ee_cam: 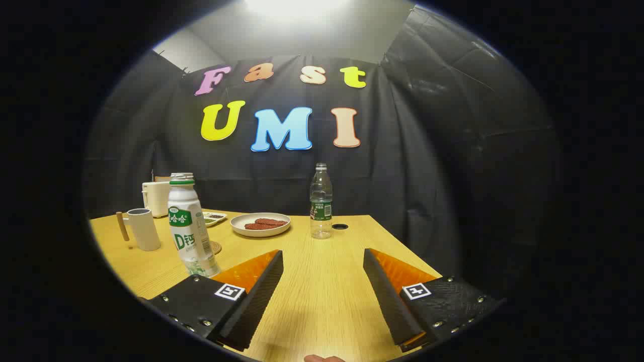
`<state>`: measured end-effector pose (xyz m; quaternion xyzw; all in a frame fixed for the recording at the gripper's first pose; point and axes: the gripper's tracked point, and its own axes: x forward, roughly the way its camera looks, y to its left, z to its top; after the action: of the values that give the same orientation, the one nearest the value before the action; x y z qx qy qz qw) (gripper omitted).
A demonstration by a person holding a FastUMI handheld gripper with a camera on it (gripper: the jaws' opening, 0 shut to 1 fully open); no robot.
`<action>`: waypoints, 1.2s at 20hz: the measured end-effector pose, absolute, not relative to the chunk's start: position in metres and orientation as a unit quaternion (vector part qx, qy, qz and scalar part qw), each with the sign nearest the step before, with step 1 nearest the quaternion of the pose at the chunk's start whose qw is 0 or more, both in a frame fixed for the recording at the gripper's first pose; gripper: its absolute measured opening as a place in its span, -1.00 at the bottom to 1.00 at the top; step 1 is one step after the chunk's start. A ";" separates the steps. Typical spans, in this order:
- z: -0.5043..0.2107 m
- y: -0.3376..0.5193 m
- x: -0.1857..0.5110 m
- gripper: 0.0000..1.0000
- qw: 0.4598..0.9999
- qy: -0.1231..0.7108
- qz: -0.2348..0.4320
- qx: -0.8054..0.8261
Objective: Take the bottle from table, then pour the juice into the cup, finally place the bottle on the coaster
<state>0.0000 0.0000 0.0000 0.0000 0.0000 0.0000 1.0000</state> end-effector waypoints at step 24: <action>0.050 0.097 -0.020 0.96 0.997 -0.026 0.075 0.001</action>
<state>-0.0196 0.0975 0.0500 0.0013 -0.0263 0.0748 0.9969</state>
